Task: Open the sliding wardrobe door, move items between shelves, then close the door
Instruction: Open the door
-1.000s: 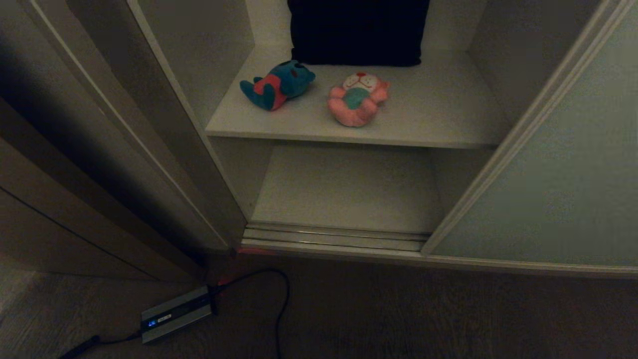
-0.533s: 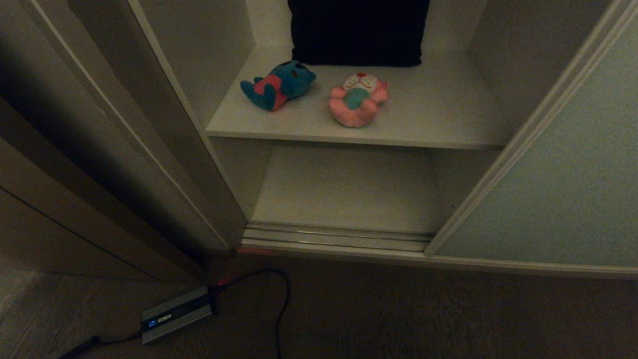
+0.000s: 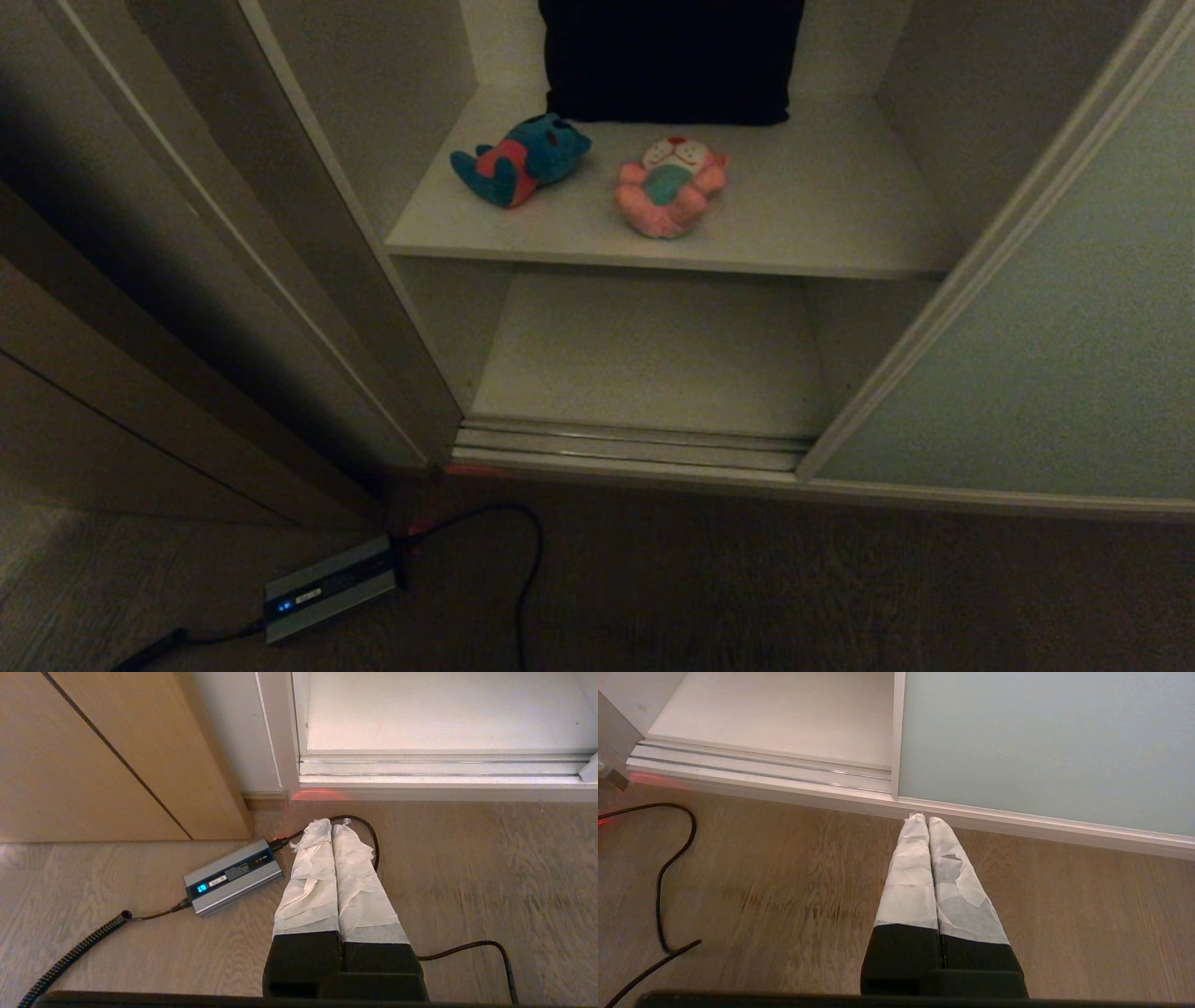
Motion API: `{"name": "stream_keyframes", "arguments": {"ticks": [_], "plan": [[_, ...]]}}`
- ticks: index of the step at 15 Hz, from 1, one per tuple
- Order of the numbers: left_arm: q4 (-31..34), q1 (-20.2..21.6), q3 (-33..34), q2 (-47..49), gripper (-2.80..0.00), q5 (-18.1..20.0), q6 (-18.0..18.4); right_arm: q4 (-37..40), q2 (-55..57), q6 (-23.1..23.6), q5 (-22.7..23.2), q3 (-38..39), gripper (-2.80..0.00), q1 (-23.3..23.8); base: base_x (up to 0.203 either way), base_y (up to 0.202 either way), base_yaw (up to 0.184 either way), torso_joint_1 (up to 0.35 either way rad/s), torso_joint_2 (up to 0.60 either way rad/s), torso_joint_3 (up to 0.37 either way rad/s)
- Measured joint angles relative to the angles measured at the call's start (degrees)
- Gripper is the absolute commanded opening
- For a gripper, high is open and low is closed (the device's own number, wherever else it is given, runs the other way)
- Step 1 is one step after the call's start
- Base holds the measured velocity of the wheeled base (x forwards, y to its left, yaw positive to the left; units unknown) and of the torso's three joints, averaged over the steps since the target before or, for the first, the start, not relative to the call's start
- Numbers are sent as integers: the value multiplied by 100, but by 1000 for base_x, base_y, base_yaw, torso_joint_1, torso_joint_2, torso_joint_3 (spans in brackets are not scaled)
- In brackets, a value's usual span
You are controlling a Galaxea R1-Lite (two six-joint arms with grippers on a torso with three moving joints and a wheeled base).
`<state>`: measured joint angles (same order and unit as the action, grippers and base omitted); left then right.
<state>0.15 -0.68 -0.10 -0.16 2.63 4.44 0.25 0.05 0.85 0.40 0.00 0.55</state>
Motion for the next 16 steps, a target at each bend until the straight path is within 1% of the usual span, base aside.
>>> {"name": "stream_keyframes", "arguments": {"ticks": [5,6,11,12,15,16], "plan": [[7,-1,7,-6,-280,-1,0,0,0,0,1,0,-280,0,0,0,0,0,0,0],[9,0,7,-6,-280,-2,0,-2,0,0,1,0,-280,0,74,0,-8,-7,2,-2],[11,0,10,-6,-280,0,10,0,2,0,1,0,-280,2,190,0,1,0,0,2],[12,-1,10,-6,-280,0,4,0,0,2,0,0,-280,2,111,0,5,7,4,-2],[26,0,10,-5,-280,-29,55,0,2,-1,1,0,-280,0,0,0,0,0,0,0],[31,-2,10,-5,-280,-119,51,2,2,0,-2,0,-280,0,0,0,0,0,0,0]]}}
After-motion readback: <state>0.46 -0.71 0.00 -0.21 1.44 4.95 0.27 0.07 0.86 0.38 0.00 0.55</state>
